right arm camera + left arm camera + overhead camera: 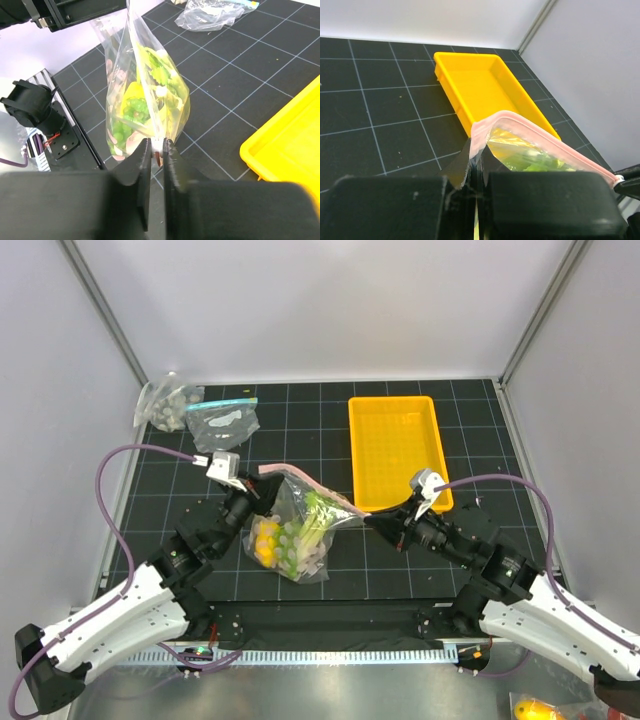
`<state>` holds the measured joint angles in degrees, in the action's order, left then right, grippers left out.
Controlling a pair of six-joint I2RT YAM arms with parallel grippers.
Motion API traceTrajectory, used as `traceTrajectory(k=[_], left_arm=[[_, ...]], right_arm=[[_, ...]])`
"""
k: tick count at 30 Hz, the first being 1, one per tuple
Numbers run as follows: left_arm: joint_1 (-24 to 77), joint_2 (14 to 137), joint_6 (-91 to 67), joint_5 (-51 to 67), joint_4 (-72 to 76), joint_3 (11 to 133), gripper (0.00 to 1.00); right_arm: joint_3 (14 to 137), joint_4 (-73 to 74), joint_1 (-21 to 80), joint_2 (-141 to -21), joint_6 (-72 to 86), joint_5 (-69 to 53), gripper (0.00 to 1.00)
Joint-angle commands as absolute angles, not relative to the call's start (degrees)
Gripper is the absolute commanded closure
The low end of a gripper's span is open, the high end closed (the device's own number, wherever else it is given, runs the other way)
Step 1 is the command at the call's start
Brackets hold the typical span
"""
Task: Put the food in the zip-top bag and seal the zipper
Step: Zip the zipper food storage bag at the center of the board, then place the zipper food storage bag at the center of the board.
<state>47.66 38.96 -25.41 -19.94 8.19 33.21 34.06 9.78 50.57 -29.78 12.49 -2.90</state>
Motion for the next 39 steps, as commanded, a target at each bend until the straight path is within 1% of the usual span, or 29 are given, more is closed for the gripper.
traceTrajectory(k=[1,2,3,4,6,8,10,14,18,20,22,23,29,32,39], left_arm=[[46.1,37.8,-23.8,-26.6,10.4,34.9,1.00],[46.1,37.9,-23.8,-25.6,11.2,34.3,1.00],[46.0,37.8,-23.6,-23.0,12.3,33.8,1.00],[46.1,37.9,-23.6,-21.3,14.7,33.2,1.00],[46.1,38.2,-23.3,-18.3,16.6,32.5,0.99],[46.1,39.3,-23.2,-14.8,17.6,32.8,0.99],[46.1,40.2,-22.9,-12.5,17.7,33.3,1.00],[46.1,40.5,-22.8,-11.8,17.5,33.6,1.00],[46.1,39.7,-22.8,-12.0,17.5,33.2,0.98],[46.1,39.6,-22.7,-12.6,17.4,33.1,0.98],[46.1,39.6,-22.7,-13.4,16.8,33.2,0.98],[46.1,39.6,-22.7,-14.0,16.5,33.3,0.98],[46.1,39.6,-22.2,-14.6,16.3,33.3,0.98],[46.1,39.5,-22.2,-12.7,16.9,33.3,0.98],[46.1,39.6,-22.2,-11.6,16.9,33.7,0.98]], right_arm=[[32.8,11.9,50.4,-26.9,13.7,-1.4,0.79],[32.5,11.3,50.4,-26.4,14.0,-2.1,0.68],[32.1,10.9,50.4,-26.1,14.1,-2.4,0.51],[31.8,10.2,50.4,-25.8,14.3,-2.4,0.45],[31.4,10.0,50.4,-25.1,14.4,-2.4,0.36],[30.9,9.7,50.4,-23.9,14.5,-1.9,0.33],[29.7,8.8,50.4,-23.0,14.9,0.0,0.32],[28.5,8.3,50.4,-21.9,15.6,6.3,0.31],[27.4,7.4,50.4,-22.7,16.8,9.7,0.30],[27.0,7.2,50.4,-24.4,17.7,13.4,0.29],[27.2,7.7,50.4,-27.0,19.9,17.0,0.29],[27.5,7.9,50.5,-30.4,20.4,18.9,0.29],[33.7,11.8,50.4,-46.0,21.3,18.1,0.29],[34.5,11.0,50.4,-49.5,21.9,18.4,0.29],[33.1,9.1,50.4,-52.2,22.7,22.1,0.29]])
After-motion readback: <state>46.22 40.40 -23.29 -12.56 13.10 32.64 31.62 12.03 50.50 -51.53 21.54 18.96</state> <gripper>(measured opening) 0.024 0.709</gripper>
